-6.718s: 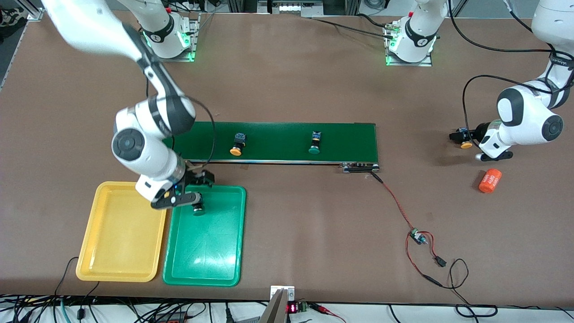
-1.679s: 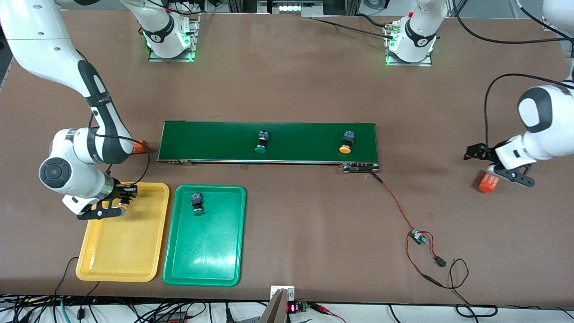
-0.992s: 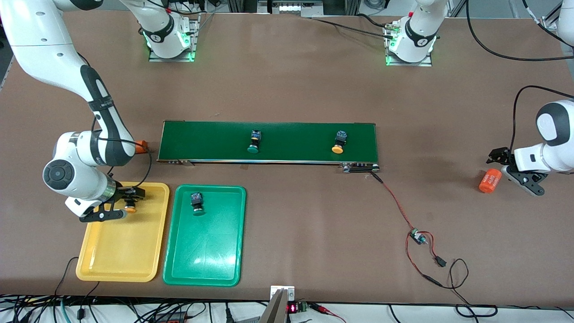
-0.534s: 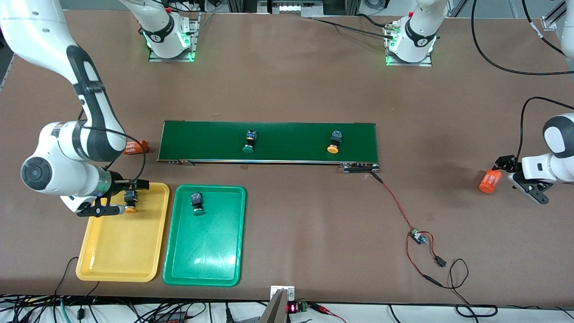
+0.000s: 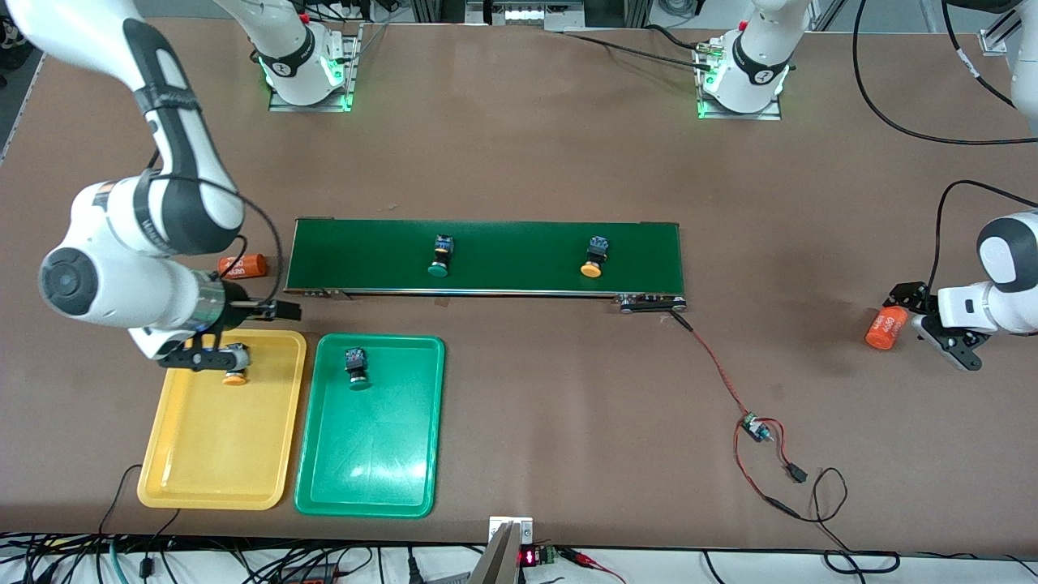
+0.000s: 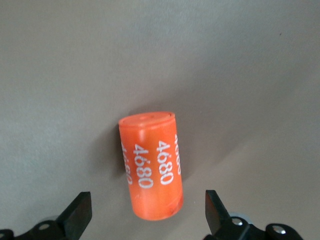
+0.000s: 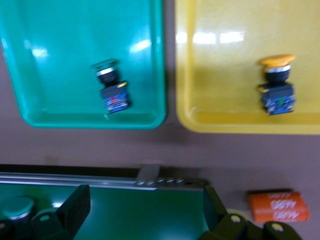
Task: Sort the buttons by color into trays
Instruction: 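Release the yellow button into the yellow tray while the left gripper grasps the cylinder, then move the right gripper back to the belt and grasp a green button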
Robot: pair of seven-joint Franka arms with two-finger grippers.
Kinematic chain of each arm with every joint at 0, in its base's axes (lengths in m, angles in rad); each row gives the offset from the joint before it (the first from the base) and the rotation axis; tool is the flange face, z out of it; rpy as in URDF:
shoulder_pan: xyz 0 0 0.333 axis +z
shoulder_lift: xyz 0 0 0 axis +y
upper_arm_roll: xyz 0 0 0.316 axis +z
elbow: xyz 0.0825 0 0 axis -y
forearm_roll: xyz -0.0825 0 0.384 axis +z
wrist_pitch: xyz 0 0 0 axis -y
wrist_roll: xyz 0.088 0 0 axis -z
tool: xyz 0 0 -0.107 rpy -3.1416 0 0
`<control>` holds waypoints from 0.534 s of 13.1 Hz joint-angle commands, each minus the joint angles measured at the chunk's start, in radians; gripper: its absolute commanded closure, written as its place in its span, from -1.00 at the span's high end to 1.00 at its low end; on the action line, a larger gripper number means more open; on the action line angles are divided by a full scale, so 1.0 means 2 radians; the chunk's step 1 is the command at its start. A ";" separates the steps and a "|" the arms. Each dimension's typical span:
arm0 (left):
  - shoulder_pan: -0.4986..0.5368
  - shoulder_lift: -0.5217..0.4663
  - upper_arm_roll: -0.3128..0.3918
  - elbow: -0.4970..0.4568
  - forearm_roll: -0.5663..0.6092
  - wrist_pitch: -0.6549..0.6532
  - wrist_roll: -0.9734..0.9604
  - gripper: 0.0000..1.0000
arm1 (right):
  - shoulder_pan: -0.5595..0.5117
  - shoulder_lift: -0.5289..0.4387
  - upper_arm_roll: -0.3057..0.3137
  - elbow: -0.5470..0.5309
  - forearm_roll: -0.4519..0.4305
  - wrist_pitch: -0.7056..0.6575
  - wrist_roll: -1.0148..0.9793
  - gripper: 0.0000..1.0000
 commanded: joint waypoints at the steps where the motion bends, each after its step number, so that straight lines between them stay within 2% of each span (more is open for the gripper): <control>1: 0.017 0.017 -0.004 0.016 -0.017 -0.009 0.026 1.00 | 0.030 -0.047 -0.003 -0.054 0.007 -0.002 0.043 1.00; 5: 0.013 0.015 -0.004 0.015 -0.018 -0.010 0.010 1.00 | 0.046 -0.092 -0.001 -0.141 0.007 0.044 0.078 1.00; 7: 0.012 0.011 -0.008 0.013 -0.018 -0.013 0.003 1.00 | 0.045 -0.115 0.014 -0.193 0.007 0.088 0.084 1.00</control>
